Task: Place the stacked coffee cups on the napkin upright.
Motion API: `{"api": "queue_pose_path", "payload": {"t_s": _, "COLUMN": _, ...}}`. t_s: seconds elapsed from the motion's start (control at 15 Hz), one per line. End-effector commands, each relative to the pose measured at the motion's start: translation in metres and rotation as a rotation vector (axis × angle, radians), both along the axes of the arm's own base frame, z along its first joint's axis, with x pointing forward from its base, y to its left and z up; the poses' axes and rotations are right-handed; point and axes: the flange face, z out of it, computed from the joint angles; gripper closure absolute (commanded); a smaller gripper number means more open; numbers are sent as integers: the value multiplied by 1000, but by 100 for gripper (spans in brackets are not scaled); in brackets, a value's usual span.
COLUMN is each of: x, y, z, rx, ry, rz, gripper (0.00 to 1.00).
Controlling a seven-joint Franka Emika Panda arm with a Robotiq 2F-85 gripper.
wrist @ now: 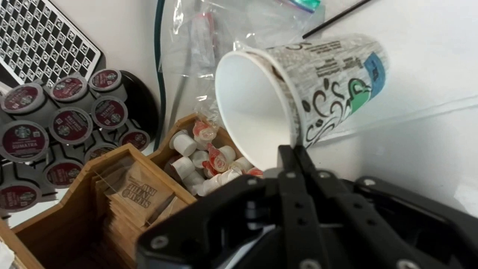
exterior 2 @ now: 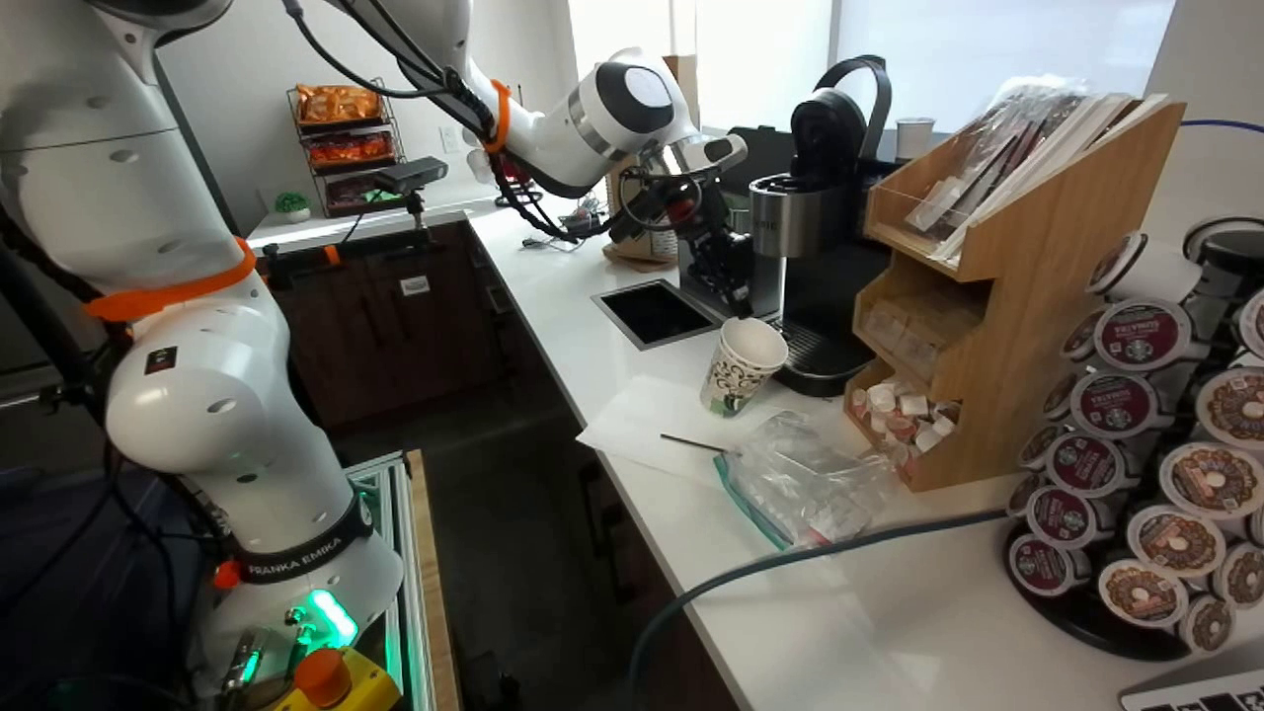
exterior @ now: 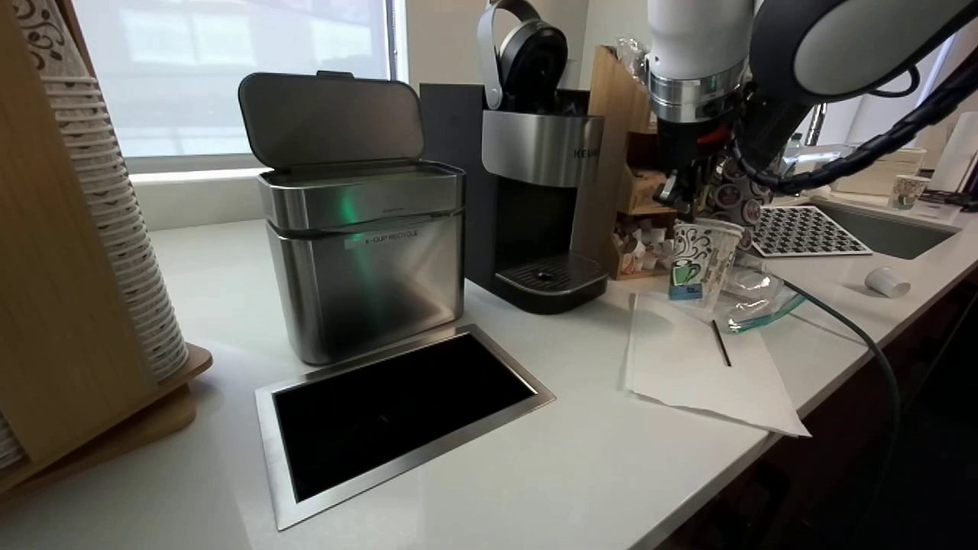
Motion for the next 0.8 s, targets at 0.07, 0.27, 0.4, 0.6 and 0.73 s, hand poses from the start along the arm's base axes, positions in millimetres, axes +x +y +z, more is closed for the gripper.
{"api": "queue_pose_path", "payload": {"t_s": 0.07, "x": -3, "y": 3, "z": -9, "rx": -83, "ry": -16, "rz": -82, "gripper": 99}}
{"api": "queue_pose_path", "payload": {"t_s": 0.27, "x": 1, "y": 3, "z": -18, "rx": -107, "ry": -15, "rz": -119, "gripper": 99}}
{"api": "queue_pose_path", "payload": {"t_s": 0.4, "x": 5, "y": 3, "z": -23, "rx": -113, "ry": -17, "rz": -134, "gripper": 99}}
{"api": "queue_pose_path", "payload": {"t_s": 0.6, "x": 12, "y": 5, "z": -27, "rx": -118, "ry": -21, "rz": -146, "gripper": 99}}
{"api": "queue_pose_path", "payload": {"t_s": 0.73, "x": 17, "y": 7, "z": -29, "rx": -135, "ry": -19, "rz": -154, "gripper": 99}}
